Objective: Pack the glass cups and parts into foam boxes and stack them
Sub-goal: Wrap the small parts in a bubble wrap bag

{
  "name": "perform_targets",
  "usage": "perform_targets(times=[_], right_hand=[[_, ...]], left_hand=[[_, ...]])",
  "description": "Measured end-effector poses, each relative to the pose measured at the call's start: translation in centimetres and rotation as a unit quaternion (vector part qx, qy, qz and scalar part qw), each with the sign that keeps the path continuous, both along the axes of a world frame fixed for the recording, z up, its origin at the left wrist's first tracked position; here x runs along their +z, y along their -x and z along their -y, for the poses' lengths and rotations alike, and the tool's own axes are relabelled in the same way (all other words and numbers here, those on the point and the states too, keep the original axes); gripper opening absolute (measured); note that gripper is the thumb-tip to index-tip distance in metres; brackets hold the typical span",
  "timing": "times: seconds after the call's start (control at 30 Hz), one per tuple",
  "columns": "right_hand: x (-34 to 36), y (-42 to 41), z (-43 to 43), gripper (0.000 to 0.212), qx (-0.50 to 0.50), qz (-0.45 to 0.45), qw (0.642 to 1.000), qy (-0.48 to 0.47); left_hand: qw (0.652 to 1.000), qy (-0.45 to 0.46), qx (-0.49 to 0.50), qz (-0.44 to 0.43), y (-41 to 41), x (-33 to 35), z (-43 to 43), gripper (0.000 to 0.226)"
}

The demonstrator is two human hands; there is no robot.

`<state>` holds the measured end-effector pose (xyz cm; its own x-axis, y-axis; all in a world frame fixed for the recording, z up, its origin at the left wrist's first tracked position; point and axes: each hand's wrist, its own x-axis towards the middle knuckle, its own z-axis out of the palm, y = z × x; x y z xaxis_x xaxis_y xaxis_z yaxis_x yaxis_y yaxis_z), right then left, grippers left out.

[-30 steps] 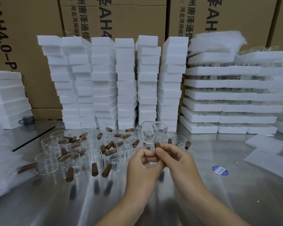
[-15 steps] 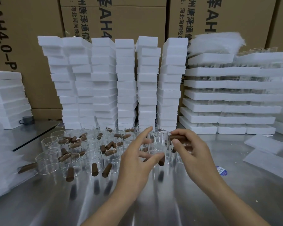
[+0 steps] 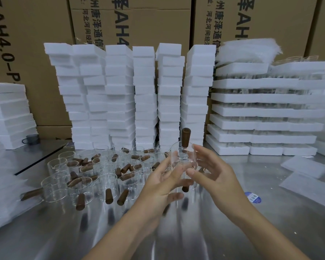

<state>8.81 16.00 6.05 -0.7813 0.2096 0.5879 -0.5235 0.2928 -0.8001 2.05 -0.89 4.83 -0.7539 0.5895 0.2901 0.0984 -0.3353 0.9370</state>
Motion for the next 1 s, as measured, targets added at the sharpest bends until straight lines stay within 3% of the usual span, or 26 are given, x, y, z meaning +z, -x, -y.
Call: perform_targets(times=[0.07,0.17,0.2,0.27,0.33,0.4,0.53,0.63,0.67,0.7,0.77,0.83,0.9,1.0], right_hand=[[-0.1,0.0,-0.1,0.058,-0.065,-0.021,0.997,-0.031],[-0.5,-0.1,-0.4,0.064,-0.173,-0.046,0.97,-0.167],[-0.6,-0.1,-0.5,0.066,-0.196,-0.049,0.956,-0.212],[-0.7,-0.1,-0.7,0.068,-0.224,-0.065,0.931,-0.282],[-0.6,-0.2,-0.7,0.067,-0.234,-0.086,0.917,-0.312],[-0.3,-0.3,-0.7,0.068,-0.238,-0.106,0.908,-0.329],[0.1,-0.7,-0.4,0.068,-0.237,-0.135,0.895,-0.353],[0.3,-1.1,0.0,0.071,-0.222,-0.138,0.898,-0.355],[0.4,-1.3,0.1,0.073,-0.209,-0.137,0.903,-0.348],[0.5,-1.4,0.2,0.075,-0.193,-0.133,0.914,-0.33],[0.6,-1.5,0.5,0.084,-0.164,-0.114,0.943,-0.267],[0.7,-1.5,0.7,0.091,-0.144,-0.095,0.967,-0.19],[0.5,-1.4,0.8,0.084,-0.127,-0.071,0.983,-0.116],[0.1,-1.1,1.1,0.06,-0.078,-0.033,0.995,-0.058]], left_hand=[[0.999,0.0,0.043,-0.019,0.2,-0.3,-0.1,0.075],[0.966,0.061,0.19,-0.163,0.4,-0.7,0.0,0.094],[0.938,0.102,0.231,-0.238,0.5,-0.8,0.1,0.099],[0.849,0.187,0.292,-0.399,0.6,-0.9,0.4,0.095],[0.762,0.246,0.338,-0.495,0.5,-1.1,0.5,0.087],[0.731,0.263,0.373,-0.508,0.5,-1.4,0.4,0.086],[0.724,0.25,0.403,-0.501,0.6,-1.4,0.3,0.085],[0.734,0.252,0.394,-0.492,0.8,-1.2,0.6,0.08],[0.752,0.25,0.375,-0.481,0.8,-1.0,0.7,0.077],[0.789,0.236,0.341,-0.453,0.8,-0.9,0.7,0.074],[0.897,0.169,0.233,-0.336,0.6,-0.8,0.6,0.071],[0.967,0.094,0.136,-0.191,0.3,-0.3,0.3,0.066],[0.996,0.045,0.066,-0.049,-0.2,0.4,0.3,0.058],[0.996,-0.007,-0.028,0.08,-0.6,1.0,0.4,0.055]])
